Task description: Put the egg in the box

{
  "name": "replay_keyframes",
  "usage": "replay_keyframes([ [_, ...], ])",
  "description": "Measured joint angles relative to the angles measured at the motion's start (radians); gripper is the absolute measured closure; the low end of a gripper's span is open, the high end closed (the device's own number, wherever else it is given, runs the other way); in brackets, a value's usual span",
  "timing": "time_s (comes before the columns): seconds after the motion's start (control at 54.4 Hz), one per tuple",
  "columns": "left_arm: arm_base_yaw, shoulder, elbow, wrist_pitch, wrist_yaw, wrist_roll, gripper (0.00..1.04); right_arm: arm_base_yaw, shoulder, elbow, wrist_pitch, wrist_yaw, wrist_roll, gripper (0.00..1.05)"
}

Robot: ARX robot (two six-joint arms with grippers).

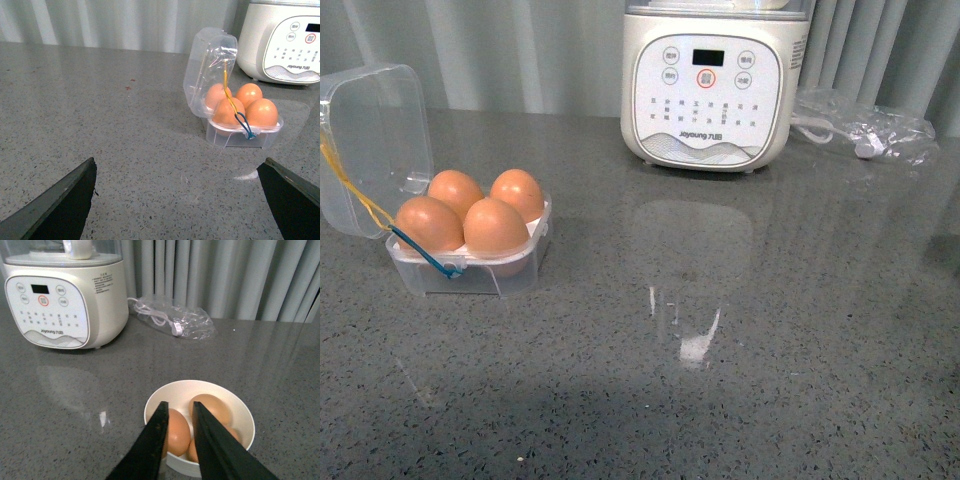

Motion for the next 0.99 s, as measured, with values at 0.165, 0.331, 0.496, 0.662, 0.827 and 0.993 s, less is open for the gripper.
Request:
replay_keyframes([
  [0.165, 0.000, 0.000, 0.000, 0.000, 0.000, 0.000, 0.07, 0.000, -0.089, -0.069, -0.015, -0.003, 0.000, 1.01],
  [0.331, 0.000, 0.000, 0.000, 0.000, 0.000, 0.000, 0.07, 0.000, -0.164, -0.113, -0.048, -0.003, 0.000, 1.01],
  [0.496, 0.000, 0.000, 0.000, 0.000, 0.000, 0.000, 0.07, 0.000, -0.230, -0.138, -0.089, -0.003, 0.000, 1.01],
  [0.662, 0.000, 0.000, 0.000, 0.000, 0.000, 0.000, 0.07, 0.000, -0.300, -0.159, -0.136, -0.003, 0.000, 1.01],
  [0.827, 0.000, 0.000, 0.000, 0.000, 0.000, 0.000, 0.07, 0.000, -0.362, -0.197, -0.150, -0.003, 0.000, 1.01],
  [0.993, 0.000, 0.000, 0.000, 0.000, 0.000, 0.000, 0.07, 0.000, -0.411, -0.203, -0.193, -0.003, 0.000, 1.01],
])
